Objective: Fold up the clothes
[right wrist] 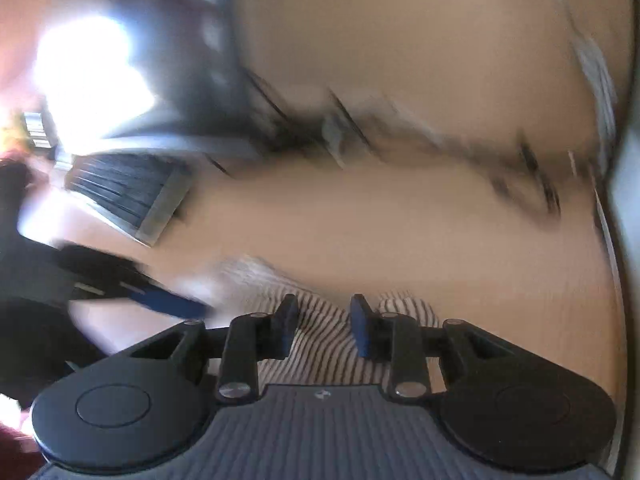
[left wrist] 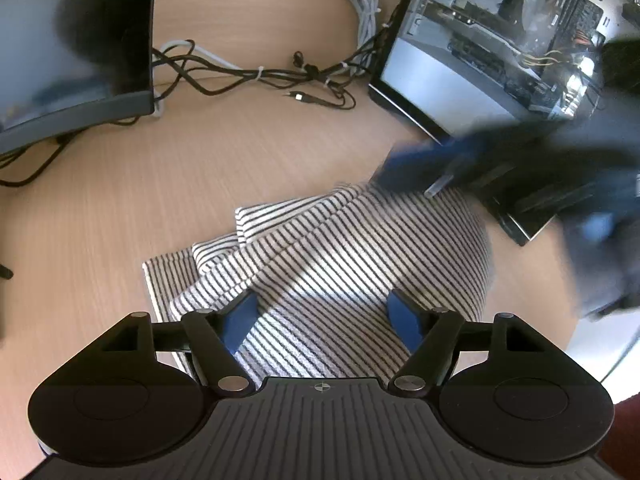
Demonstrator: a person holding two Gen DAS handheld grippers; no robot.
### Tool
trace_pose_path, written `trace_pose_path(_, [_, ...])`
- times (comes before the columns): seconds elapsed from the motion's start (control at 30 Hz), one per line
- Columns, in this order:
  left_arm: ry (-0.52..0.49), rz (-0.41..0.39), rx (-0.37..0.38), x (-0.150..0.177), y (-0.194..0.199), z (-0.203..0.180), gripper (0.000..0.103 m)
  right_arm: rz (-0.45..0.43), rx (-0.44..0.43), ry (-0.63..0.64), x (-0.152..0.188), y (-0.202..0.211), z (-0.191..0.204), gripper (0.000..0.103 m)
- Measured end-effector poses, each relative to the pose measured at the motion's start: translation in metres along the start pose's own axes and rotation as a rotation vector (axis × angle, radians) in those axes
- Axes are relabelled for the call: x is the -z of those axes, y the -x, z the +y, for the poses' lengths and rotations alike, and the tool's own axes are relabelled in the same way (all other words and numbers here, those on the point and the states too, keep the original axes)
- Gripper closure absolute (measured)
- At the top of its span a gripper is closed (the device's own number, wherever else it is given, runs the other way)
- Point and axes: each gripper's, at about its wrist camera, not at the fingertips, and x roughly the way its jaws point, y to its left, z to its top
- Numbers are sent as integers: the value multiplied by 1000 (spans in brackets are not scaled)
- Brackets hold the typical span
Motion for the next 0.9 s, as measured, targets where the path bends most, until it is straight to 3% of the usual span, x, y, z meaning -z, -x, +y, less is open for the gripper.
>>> trace_pose_path(0.13, [-82, -52, -29, -5, 22, -12, 28, -37, 37, -30, 1, -9, 6, 73])
trace_pose_path(0.2, [-179, -97, -19, -10, 38, -18, 22, -39, 43, -13, 2, -10, 10, 72])
trace_pose_path(0.23, [-242, -111, -36, -14, 40, -22, 15, -43, 39, -26, 2, -7, 9, 72])
trace_pose_path(0.3, [-372, -109, -100, -20, 30, -30, 12, -60, 28, -75, 7, 4, 4, 72])
trace_pose_path(0.4, [-518, -39, -180, -24, -2, -33, 16, -89, 18, -109, 14, 36, 7, 68])
trace_pose_path(0.43, [-538, -19, -184, -26, -12, -30, 15, -97, 14, -116, 16, 51, 10, 56])
trace_pose_path(0.47, [-532, -6, -173, -28, -20, -27, 13, -104, 5, -132, 21, 67, 13, 42])
trace_pose_path(0.5, [-504, 2, -153, -33, -25, -22, 11, -95, -17, -157, 26, 77, 13, 38])
trace_pose_path(0.6, [-348, 27, -71, -42, -33, 2, 8, -21, -99, -240, 47, 93, 14, 36])
trace_pose_path(0.77, [-71, 64, 43, -38, -38, 37, 8, 116, -161, -533, 75, 53, -10, 37])
trace_pose_path(0.83, [29, 71, 62, -31, -36, 45, 10, 113, -172, -613, 72, 39, -24, 39])
trace_pose_path(0.9, [126, 68, 60, -23, -29, 48, 15, 87, -150, -584, 58, 31, -33, 39])
